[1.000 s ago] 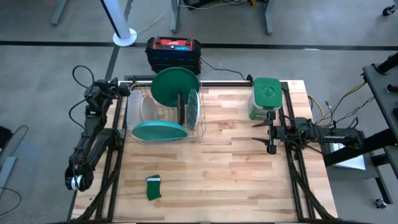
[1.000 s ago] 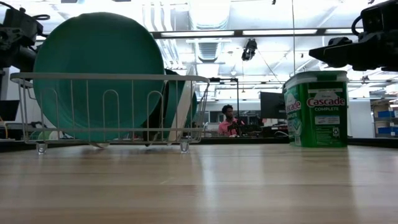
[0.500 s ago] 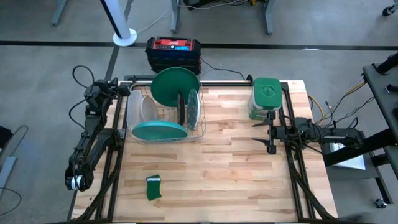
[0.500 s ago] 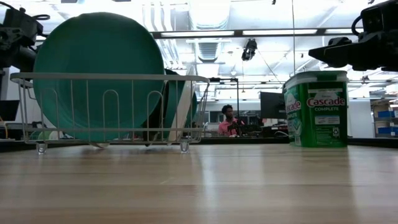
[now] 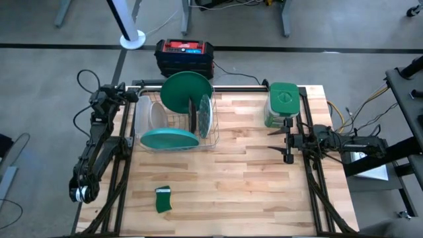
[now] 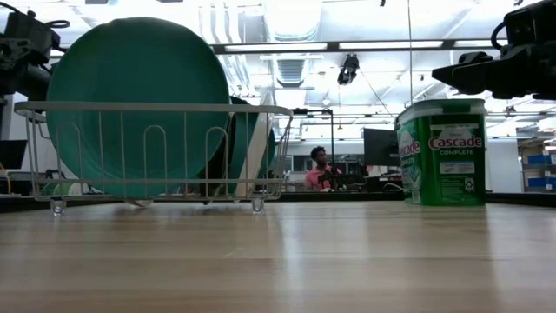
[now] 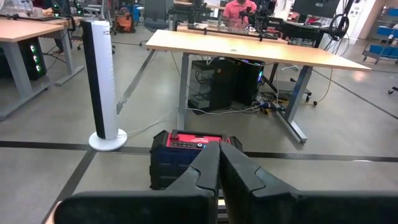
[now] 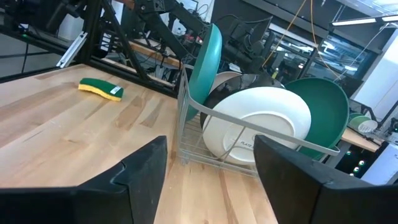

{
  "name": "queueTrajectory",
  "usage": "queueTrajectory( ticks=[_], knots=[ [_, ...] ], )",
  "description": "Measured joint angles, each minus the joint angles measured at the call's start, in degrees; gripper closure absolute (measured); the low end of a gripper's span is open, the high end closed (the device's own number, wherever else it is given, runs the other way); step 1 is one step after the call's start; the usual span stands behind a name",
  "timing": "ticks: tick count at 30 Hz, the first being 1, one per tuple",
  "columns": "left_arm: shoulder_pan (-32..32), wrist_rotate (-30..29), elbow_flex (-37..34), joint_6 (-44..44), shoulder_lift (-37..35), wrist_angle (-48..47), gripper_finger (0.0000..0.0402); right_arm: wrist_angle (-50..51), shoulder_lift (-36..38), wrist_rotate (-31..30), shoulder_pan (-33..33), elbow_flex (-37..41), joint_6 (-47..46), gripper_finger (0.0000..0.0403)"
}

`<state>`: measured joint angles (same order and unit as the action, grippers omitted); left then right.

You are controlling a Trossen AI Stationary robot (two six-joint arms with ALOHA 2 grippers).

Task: Sort dishes
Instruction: Return to Home Position

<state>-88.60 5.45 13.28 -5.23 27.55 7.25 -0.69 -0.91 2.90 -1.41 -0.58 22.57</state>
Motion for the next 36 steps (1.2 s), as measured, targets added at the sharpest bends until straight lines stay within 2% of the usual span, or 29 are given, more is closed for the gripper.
queueTrajectory(
  ticks=[29,36],
  knots=[
    [0.0,0.0,0.0,0.0,0.0,0.0,0.0401,0.0,0.0,0.0,0.0,0.0,0.0,0.0139],
    [0.0,0.0,0.0,0.0,0.0,0.0,0.0401,0.0,0.0,0.0,0.0,0.0,0.0,0.0147]
  ],
)
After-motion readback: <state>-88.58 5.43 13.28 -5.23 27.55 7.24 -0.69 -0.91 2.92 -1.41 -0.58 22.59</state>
